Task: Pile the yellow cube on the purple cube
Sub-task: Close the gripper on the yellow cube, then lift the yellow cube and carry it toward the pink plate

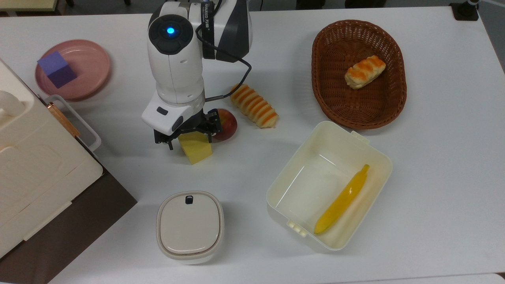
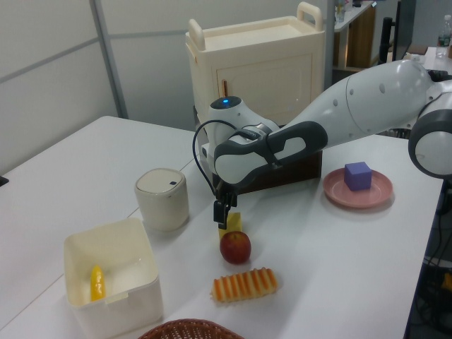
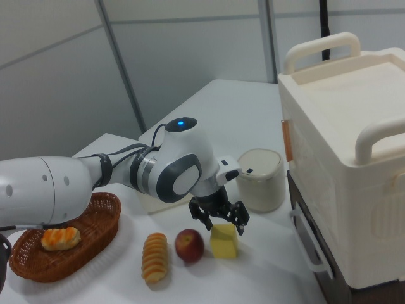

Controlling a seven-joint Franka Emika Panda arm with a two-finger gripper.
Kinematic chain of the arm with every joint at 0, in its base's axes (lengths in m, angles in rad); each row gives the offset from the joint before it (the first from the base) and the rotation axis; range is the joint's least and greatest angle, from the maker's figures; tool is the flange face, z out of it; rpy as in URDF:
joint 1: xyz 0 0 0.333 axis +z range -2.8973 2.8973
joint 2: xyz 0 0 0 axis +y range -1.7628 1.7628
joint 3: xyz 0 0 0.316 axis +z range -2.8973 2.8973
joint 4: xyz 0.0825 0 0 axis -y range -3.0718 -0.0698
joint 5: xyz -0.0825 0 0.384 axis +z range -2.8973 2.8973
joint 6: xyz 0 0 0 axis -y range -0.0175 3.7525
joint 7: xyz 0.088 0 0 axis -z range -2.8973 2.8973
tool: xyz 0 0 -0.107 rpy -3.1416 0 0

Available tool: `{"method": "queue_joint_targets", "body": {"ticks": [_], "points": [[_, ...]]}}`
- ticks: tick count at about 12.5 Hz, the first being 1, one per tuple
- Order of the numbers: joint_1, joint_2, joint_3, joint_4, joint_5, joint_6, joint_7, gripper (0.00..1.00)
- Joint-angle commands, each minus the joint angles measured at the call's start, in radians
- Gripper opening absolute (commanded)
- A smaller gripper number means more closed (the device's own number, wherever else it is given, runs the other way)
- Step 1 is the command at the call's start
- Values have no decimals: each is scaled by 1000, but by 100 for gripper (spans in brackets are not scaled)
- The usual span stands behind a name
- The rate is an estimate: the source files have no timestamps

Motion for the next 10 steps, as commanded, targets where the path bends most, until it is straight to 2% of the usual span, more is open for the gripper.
{"method": "queue_joint_targets", "body": {"ticks": [1,8,10], "points": [[3,2,-1,3,17,3,-9,100],[8,31,12,-20,17,14,-9,99],[6,31,12,-21,16,14,-10,64]]}}
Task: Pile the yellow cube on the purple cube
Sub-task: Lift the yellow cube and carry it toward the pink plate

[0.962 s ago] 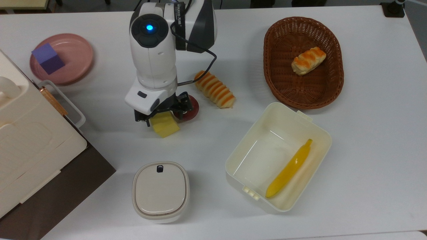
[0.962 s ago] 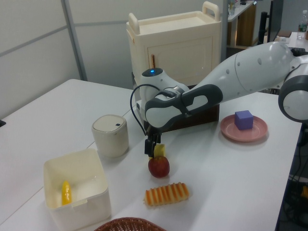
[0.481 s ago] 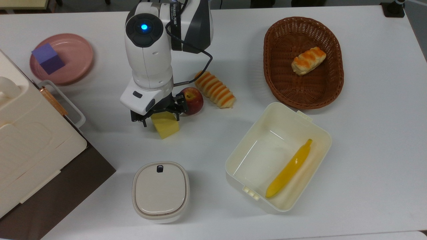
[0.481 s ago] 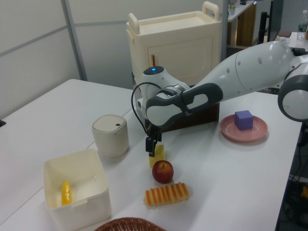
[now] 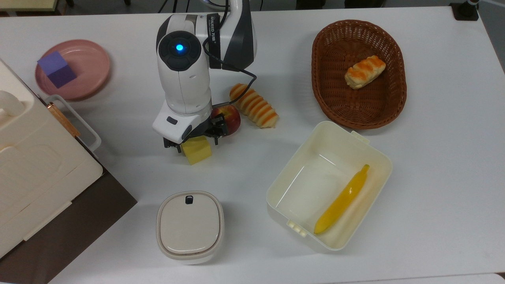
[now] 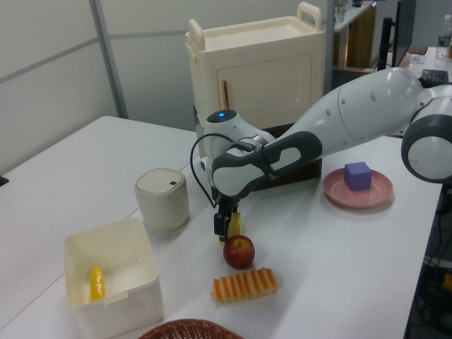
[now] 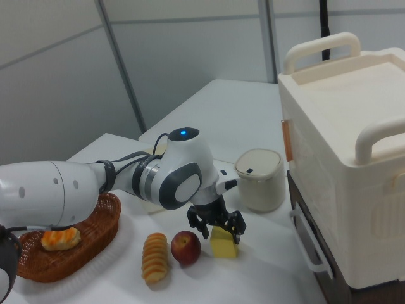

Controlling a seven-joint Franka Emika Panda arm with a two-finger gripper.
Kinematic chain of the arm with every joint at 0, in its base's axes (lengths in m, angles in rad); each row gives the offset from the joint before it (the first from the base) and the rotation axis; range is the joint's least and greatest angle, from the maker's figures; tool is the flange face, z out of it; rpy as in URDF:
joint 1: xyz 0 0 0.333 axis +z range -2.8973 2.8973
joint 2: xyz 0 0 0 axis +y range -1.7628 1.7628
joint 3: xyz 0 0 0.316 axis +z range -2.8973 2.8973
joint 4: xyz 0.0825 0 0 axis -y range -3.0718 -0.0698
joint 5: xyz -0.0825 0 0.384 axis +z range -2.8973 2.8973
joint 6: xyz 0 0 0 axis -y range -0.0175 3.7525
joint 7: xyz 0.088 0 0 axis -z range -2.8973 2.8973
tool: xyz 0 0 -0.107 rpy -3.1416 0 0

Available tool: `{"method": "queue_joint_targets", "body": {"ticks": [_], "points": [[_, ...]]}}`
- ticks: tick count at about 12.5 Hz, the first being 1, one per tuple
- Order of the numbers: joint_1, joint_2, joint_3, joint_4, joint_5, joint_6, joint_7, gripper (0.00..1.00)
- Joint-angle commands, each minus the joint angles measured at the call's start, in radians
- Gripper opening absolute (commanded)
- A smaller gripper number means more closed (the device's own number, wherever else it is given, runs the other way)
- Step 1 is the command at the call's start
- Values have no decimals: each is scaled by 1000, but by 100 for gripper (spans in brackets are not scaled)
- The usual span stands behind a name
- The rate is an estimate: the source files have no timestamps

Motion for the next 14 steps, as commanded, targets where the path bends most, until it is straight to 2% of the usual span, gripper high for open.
{"method": "queue_joint_targets", "body": {"ticks": [1,2,3,5,7,10,14], "points": [[-4,-15,1,-15,16,10,-10,42],[-15,-31,1,-23,16,2,-19,29],[-30,-65,1,-52,8,2,-26,26],[-65,-133,1,-89,2,-48,-65,26],[-149,-211,1,-95,-4,-173,-180,26],[-246,-286,1,-118,-7,-211,-274,26],[-409,-386,1,-149,-7,-265,-504,26]]}}
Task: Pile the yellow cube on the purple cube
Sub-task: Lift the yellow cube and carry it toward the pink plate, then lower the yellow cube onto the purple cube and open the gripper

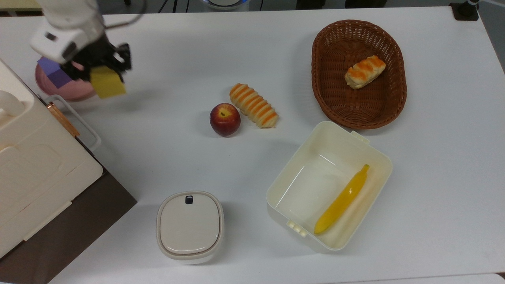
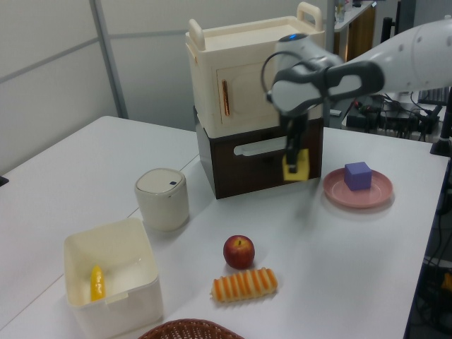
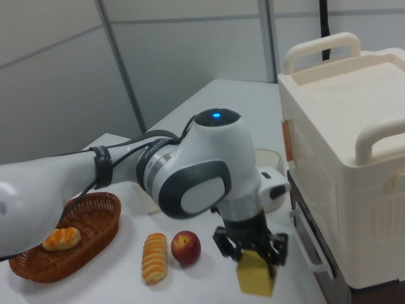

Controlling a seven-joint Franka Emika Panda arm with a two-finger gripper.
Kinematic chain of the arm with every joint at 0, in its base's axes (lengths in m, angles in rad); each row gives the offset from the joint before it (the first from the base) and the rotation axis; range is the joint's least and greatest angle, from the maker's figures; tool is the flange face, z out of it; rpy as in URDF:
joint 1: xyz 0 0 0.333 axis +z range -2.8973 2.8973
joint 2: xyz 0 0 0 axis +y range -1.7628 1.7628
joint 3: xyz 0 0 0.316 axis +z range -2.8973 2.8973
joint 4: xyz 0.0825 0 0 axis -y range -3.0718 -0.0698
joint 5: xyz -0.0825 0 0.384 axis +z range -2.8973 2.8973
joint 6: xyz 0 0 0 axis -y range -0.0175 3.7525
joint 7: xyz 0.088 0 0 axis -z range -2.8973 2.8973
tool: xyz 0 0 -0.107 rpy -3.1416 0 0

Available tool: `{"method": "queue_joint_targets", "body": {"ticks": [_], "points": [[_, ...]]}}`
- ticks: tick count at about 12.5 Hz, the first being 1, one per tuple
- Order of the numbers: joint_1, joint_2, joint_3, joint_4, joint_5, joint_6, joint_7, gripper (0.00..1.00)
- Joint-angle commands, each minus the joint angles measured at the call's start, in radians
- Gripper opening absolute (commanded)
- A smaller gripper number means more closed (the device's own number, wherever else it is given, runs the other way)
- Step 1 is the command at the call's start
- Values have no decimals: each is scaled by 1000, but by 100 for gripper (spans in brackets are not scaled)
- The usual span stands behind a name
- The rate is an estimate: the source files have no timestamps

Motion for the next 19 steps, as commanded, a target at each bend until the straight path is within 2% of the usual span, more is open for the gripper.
{"method": "queue_joint_targets", "body": {"ticks": [1,7,11,14,18,19], "points": [[-131,-103,9,-69,-3,-29,-184,26],[-286,-71,6,-60,-3,-15,-332,29],[-333,-31,0,-55,-3,29,-381,32],[-336,16,0,-54,10,103,-371,32],[-336,33,0,-52,12,131,-370,49],[-336,39,0,-45,12,131,-370,58]]}}
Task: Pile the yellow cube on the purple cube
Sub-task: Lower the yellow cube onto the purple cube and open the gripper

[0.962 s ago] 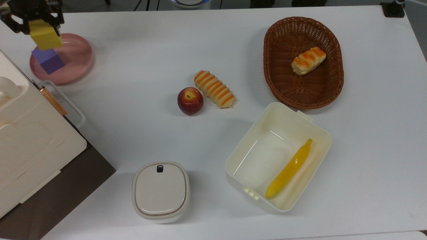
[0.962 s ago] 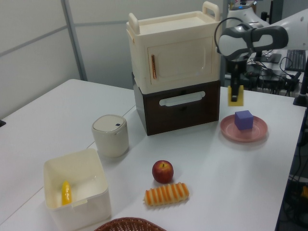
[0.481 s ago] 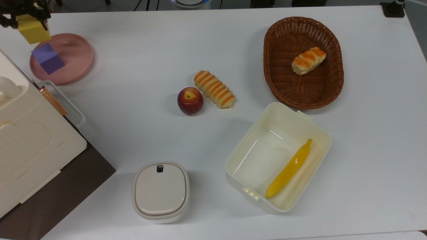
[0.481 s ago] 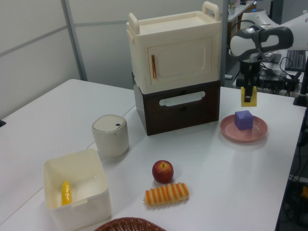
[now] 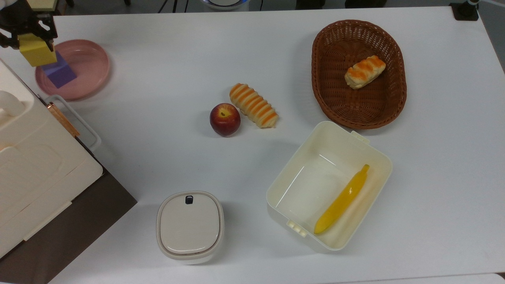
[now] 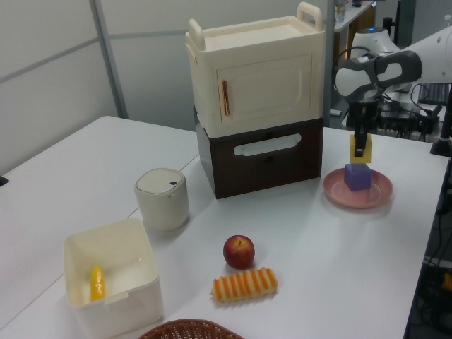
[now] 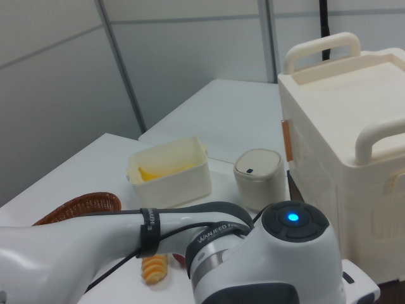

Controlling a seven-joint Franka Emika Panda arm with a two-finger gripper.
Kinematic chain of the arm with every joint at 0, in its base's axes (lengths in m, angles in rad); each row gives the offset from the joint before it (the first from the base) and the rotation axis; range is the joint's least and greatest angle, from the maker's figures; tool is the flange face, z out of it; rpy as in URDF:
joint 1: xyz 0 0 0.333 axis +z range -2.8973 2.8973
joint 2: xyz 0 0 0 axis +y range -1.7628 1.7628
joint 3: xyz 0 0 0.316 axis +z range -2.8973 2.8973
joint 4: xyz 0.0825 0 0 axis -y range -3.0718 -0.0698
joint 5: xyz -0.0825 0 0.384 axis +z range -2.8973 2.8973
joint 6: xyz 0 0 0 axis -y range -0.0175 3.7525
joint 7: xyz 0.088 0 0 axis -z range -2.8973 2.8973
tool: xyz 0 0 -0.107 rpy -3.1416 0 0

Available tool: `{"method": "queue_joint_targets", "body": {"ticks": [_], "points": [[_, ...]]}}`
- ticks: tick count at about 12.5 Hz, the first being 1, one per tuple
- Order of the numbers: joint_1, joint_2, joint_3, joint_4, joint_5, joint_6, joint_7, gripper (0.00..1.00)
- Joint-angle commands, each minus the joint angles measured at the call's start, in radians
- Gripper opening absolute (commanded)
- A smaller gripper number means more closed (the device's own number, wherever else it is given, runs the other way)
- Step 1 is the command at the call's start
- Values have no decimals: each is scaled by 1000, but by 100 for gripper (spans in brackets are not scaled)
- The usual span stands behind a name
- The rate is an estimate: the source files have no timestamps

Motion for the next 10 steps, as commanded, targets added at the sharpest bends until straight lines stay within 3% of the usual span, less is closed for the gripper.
{"method": "queue_joint_targets", "body": {"ticks": [1,2,10], "points": [[1,2,0,5,11,16,-10,83],[1,3,0,5,11,16,-8,100],[15,-29,12,9,11,-2,34,100]]}}
